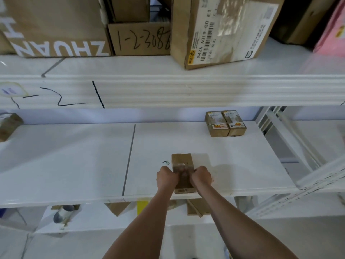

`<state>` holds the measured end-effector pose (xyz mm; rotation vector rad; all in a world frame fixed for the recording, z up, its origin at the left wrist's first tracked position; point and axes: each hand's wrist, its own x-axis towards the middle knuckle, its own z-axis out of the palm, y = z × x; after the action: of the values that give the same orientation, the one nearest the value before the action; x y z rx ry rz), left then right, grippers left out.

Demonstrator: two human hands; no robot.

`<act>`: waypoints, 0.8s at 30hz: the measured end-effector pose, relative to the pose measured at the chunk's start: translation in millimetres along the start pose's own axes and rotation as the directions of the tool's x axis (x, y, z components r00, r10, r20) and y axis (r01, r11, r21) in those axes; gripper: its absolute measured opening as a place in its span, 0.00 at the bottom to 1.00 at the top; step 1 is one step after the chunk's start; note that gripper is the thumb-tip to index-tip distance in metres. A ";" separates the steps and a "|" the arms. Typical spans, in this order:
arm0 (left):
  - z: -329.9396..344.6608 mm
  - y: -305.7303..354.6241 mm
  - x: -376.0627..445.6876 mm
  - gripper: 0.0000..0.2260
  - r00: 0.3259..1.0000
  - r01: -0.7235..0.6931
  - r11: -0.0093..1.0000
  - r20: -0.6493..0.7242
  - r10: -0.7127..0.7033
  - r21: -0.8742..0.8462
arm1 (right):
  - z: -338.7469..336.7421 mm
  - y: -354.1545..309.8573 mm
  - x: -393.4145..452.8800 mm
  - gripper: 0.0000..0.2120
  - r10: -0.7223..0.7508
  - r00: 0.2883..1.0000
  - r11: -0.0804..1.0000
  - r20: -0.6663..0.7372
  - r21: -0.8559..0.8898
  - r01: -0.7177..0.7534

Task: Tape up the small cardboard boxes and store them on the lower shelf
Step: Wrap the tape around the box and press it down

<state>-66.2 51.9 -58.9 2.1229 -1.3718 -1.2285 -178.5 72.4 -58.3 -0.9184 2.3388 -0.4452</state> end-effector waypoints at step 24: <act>-8.4 3.7 4.1 0.12 0.997 -0.083 0.990 0.009 0.082 0.111 | -15.2 -5.0 3.7 0.03 -0.053 0.997 0.996 -0.050 -0.081 0.048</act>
<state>-60.9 45.1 -53.7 2.1139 -1.5478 -1.1506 -187.8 67.6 -45.5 -1.0168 2.3998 -0.4024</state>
